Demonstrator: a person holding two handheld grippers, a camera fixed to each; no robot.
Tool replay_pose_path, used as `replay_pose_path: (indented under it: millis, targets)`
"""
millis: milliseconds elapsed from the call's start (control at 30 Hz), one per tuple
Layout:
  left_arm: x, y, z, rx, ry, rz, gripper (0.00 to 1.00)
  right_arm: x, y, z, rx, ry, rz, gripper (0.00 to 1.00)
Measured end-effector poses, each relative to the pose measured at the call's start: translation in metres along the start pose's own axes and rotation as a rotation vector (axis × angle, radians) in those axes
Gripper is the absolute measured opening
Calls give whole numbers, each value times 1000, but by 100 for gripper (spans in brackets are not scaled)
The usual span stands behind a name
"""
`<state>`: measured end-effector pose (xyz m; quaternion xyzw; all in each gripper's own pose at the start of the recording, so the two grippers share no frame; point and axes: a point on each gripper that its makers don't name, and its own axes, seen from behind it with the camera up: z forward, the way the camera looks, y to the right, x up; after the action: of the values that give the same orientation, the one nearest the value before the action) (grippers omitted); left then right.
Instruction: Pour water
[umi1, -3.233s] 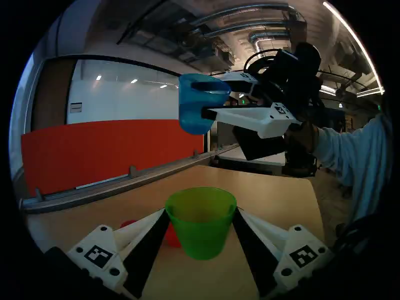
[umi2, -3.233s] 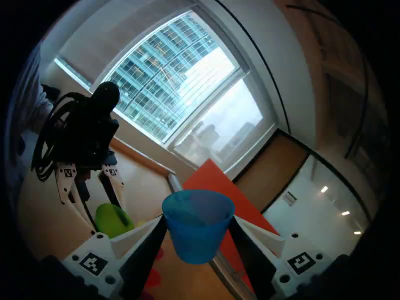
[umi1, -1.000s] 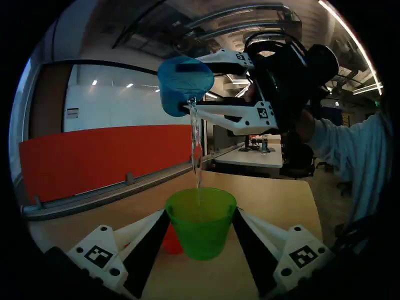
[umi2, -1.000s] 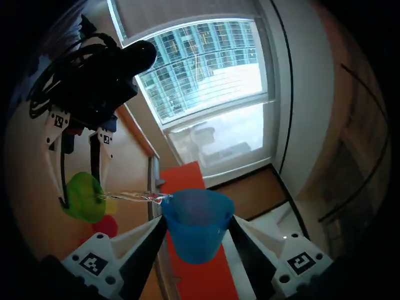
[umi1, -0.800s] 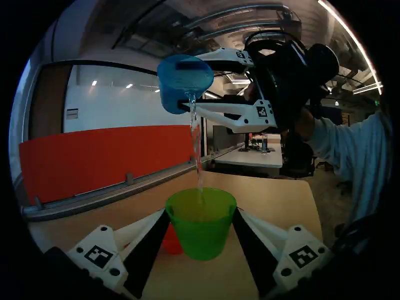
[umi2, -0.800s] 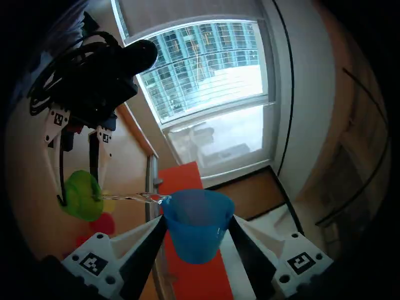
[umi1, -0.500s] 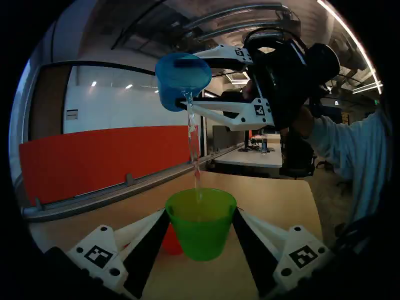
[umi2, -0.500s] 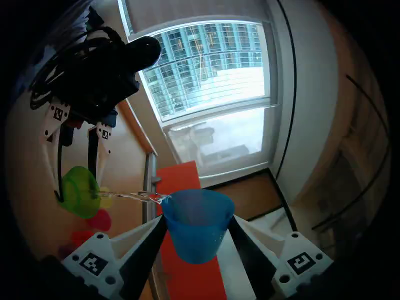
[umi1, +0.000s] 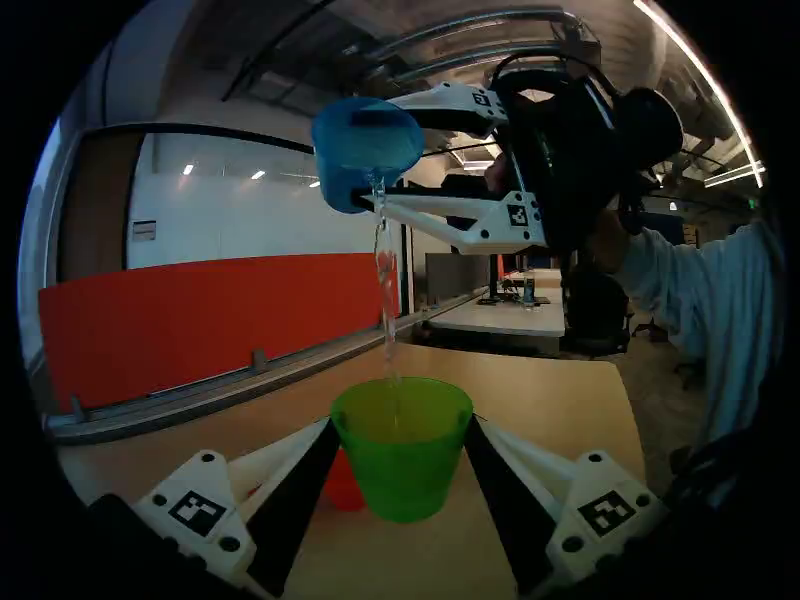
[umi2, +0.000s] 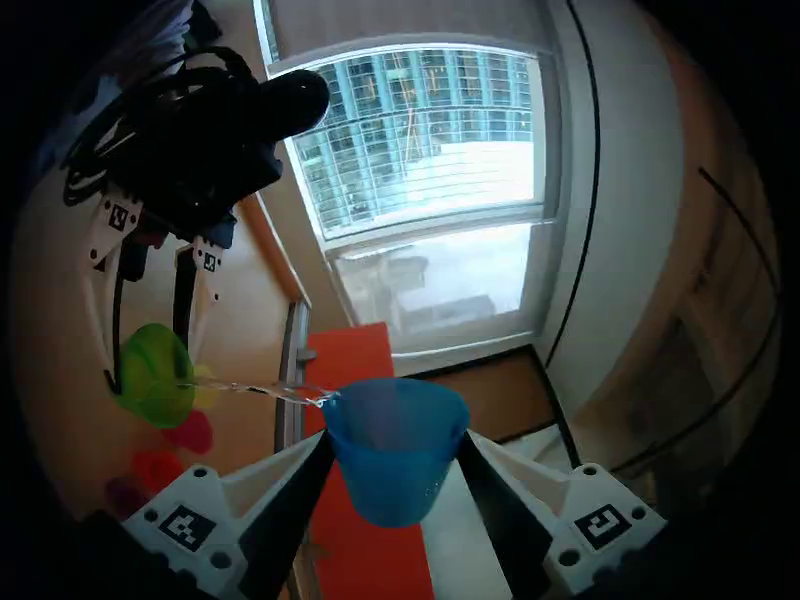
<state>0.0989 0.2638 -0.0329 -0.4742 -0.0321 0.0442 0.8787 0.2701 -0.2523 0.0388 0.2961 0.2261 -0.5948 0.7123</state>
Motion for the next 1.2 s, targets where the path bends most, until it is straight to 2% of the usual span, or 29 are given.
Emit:
replay_pose_path:
  millis: [1200]
  targets:
    - [8,3,-2,4,13,10,86,13,14,4,-19,-5,-184,88]
